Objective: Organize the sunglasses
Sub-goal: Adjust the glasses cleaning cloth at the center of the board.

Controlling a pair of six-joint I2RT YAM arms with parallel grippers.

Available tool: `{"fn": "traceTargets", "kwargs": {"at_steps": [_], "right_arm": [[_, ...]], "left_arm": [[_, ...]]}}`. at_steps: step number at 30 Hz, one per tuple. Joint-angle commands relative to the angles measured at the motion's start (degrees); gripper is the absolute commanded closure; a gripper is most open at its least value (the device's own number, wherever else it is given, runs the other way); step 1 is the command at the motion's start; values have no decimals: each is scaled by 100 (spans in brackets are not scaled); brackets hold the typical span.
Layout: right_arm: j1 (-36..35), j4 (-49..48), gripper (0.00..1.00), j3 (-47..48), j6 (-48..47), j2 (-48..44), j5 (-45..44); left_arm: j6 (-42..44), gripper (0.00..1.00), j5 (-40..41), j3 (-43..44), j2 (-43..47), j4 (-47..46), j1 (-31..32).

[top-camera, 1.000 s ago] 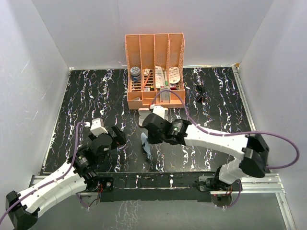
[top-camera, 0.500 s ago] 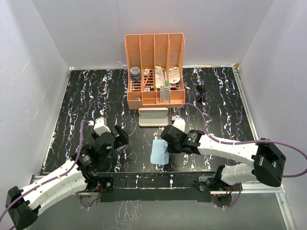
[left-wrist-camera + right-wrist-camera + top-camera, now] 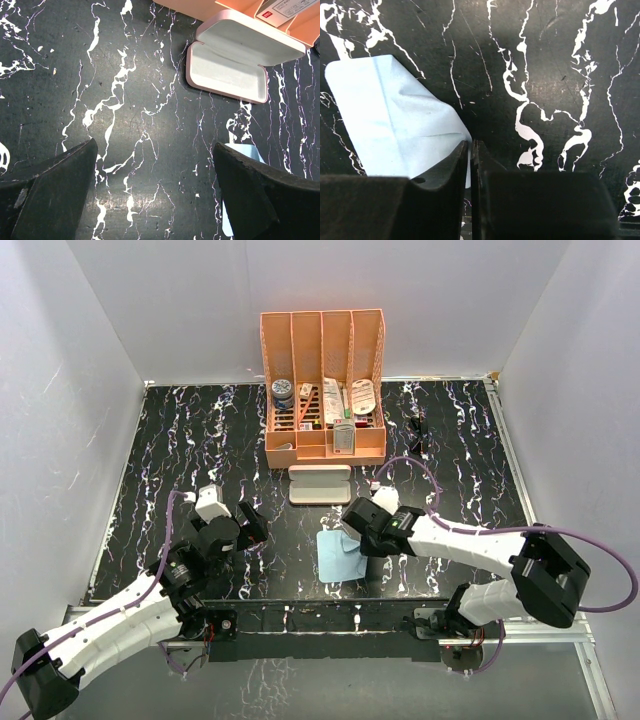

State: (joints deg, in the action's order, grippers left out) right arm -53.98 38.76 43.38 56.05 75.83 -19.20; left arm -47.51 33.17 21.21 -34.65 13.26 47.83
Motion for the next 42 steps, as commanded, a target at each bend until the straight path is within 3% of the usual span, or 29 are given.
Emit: {"fn": "traceTargets", "kwargs": {"at_steps": [1,3,9,15,27,42], "right_arm": [[10,212,91,98,219,-34,-147],[10,266,83,116,265,-123,-121],[10,355,76,258,124,-338,-268],[1,-449,100,128,-427,-241,485],[9,-1160,100,294,-692,635,658],[536,-1370,100,289,-692,861,376]], "left_arm": [[75,1,6,154,-25,-93,7],[83,1,5,151,-47,-101,8],[88,1,-32,155,-81,-149,7],[57,1,-70,112,-120,-193,6],[101,1,-175,103,-263,-296,7],[127,1,-245,85,-366,-356,6]]}}
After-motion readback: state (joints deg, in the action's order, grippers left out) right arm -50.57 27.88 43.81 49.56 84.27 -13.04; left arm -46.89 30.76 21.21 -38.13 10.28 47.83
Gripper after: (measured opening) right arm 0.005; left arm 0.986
